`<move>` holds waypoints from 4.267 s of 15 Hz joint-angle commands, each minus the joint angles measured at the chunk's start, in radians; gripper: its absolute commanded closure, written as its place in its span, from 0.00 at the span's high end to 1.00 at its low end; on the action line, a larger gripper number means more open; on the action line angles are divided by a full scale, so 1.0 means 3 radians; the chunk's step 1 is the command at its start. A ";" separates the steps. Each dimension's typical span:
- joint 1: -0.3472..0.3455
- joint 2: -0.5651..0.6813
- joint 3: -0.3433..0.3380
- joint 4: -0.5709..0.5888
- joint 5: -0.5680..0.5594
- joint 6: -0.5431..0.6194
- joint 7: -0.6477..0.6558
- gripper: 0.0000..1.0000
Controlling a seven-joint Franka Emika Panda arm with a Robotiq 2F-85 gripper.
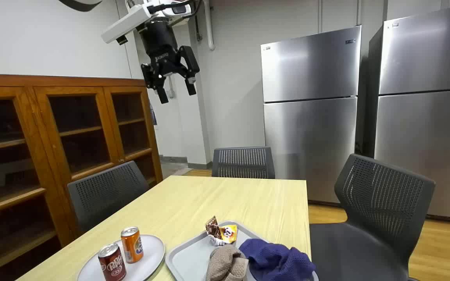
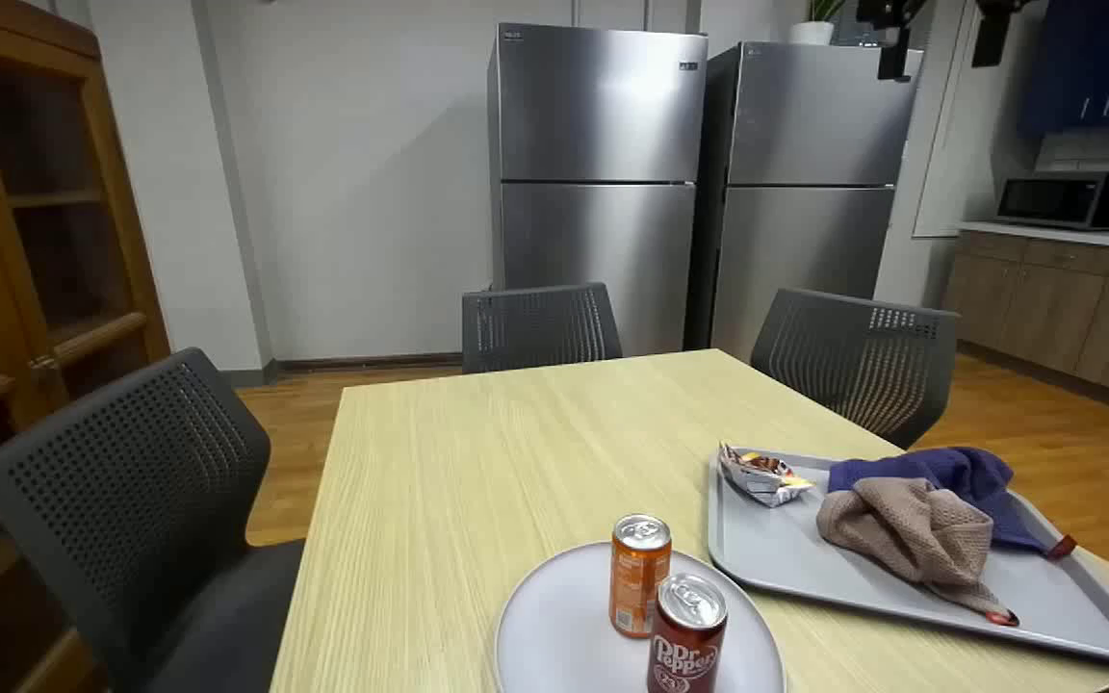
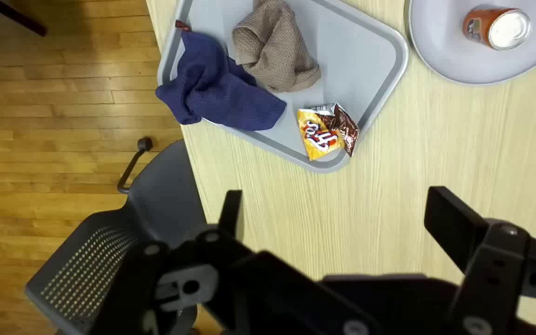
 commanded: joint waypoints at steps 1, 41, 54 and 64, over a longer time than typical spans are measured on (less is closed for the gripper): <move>0.0032 0.0004 -0.0026 0.0007 -0.0010 -0.0007 0.0010 1.00; 0.0098 0.1665 -0.0218 0.0120 0.0184 0.1003 0.1309 1.00; 0.0168 0.2376 -0.0293 0.0272 0.0982 0.1237 0.2534 1.00; 0.0198 0.2976 -0.0412 0.0662 0.1094 0.1535 0.2889 1.00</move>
